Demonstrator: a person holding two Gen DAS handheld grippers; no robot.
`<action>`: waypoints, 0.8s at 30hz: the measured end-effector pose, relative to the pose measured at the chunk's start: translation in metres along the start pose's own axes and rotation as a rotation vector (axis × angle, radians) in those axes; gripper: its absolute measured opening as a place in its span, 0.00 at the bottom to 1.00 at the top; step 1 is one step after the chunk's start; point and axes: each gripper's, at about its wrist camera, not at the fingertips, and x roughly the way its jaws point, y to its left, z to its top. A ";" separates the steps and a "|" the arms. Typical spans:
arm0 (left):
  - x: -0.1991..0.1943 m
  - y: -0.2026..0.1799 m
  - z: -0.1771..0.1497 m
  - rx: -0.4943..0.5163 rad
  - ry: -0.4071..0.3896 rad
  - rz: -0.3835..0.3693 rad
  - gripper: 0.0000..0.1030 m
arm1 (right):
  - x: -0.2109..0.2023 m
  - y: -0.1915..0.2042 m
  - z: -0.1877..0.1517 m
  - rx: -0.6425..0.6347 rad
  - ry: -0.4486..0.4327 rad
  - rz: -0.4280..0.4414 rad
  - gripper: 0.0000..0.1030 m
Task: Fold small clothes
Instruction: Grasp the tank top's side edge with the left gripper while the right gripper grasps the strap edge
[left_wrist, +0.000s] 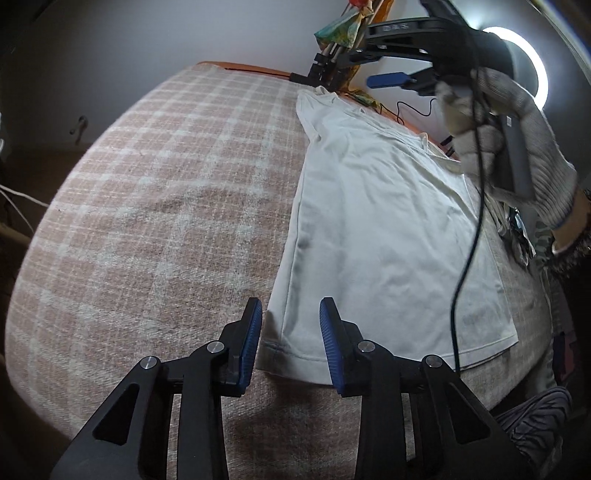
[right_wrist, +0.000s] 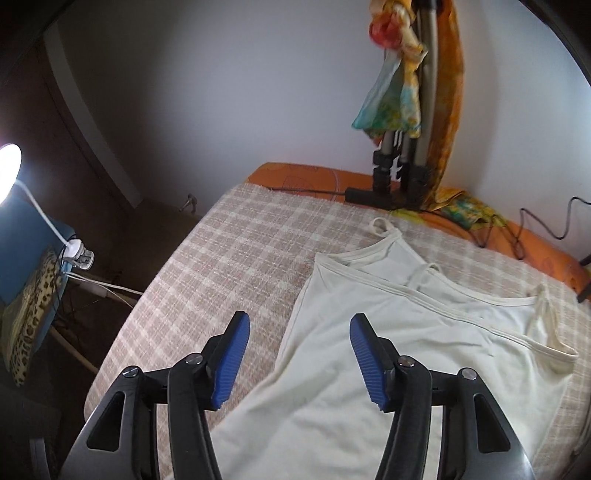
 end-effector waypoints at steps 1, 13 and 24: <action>0.001 0.001 0.000 -0.005 0.004 -0.011 0.28 | 0.009 -0.001 0.004 0.006 0.016 0.008 0.52; 0.010 -0.001 0.006 -0.020 0.010 -0.097 0.05 | 0.108 -0.001 0.041 0.013 0.157 -0.100 0.42; 0.007 -0.014 0.009 0.000 -0.022 -0.133 0.03 | 0.133 0.005 0.053 -0.086 0.197 -0.255 0.07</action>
